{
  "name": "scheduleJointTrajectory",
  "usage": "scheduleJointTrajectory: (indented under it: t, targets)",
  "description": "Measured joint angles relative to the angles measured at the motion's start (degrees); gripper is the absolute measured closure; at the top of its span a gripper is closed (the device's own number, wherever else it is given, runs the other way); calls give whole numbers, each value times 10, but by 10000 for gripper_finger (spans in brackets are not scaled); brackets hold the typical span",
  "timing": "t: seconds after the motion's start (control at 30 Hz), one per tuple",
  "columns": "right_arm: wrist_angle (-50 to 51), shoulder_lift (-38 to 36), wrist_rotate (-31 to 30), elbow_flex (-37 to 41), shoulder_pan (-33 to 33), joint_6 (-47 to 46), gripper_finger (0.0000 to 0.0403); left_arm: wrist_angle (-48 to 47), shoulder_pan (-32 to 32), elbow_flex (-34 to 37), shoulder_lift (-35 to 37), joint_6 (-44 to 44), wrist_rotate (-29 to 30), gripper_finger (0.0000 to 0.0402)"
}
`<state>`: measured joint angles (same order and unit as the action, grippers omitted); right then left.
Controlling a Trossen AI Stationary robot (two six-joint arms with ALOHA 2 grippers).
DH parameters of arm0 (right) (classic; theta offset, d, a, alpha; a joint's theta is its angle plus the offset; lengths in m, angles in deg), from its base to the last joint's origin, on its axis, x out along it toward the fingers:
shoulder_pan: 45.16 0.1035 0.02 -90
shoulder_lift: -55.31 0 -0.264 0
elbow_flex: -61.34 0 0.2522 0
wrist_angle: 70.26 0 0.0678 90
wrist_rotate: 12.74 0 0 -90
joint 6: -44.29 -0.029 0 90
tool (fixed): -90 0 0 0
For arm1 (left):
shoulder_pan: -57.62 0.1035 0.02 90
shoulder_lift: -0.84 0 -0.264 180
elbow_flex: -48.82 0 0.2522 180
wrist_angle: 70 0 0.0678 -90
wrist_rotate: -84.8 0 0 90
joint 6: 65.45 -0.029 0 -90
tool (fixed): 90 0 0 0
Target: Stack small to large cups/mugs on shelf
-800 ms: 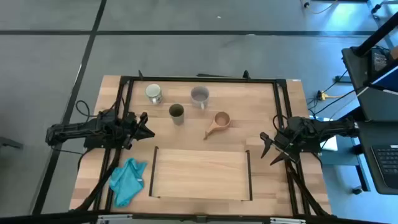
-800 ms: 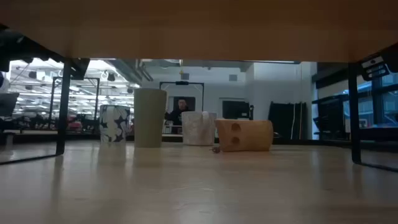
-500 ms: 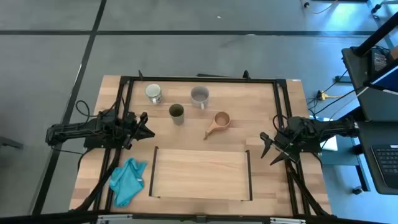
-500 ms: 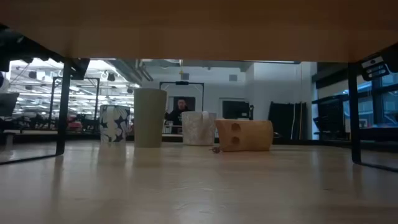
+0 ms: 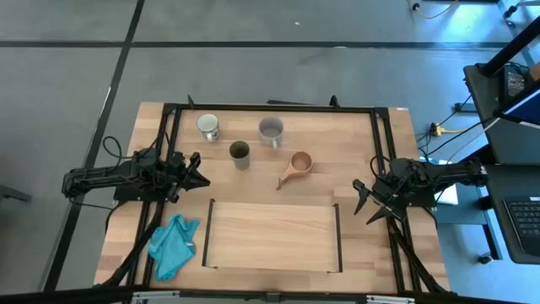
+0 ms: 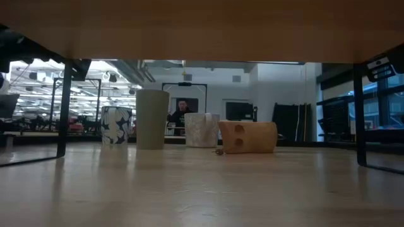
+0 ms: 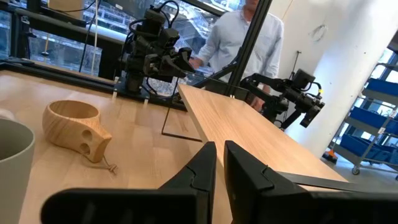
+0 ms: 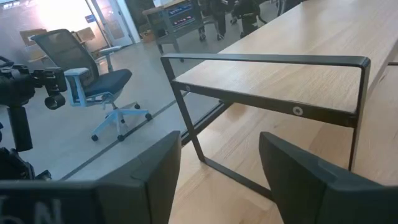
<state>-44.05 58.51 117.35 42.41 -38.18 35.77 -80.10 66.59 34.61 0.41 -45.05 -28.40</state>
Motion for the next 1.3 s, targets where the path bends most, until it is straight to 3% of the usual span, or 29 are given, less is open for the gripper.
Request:
scheduleJointTrajectory:
  t: [1.0, 1.17, 1.3]
  targets:
    - [0, 0, 0, 0, 0, 0, 185, 0, 0, 0, 0, 0, 0, 374]
    - [-6, 0, -35, 0, 0, 121, 185, 0, 0, 0, 0, 0, 0, 374]
    - [-6, 0, -64, 0, 0, 136, 185, 0, 0, 0, 0, 0, 0, 374]
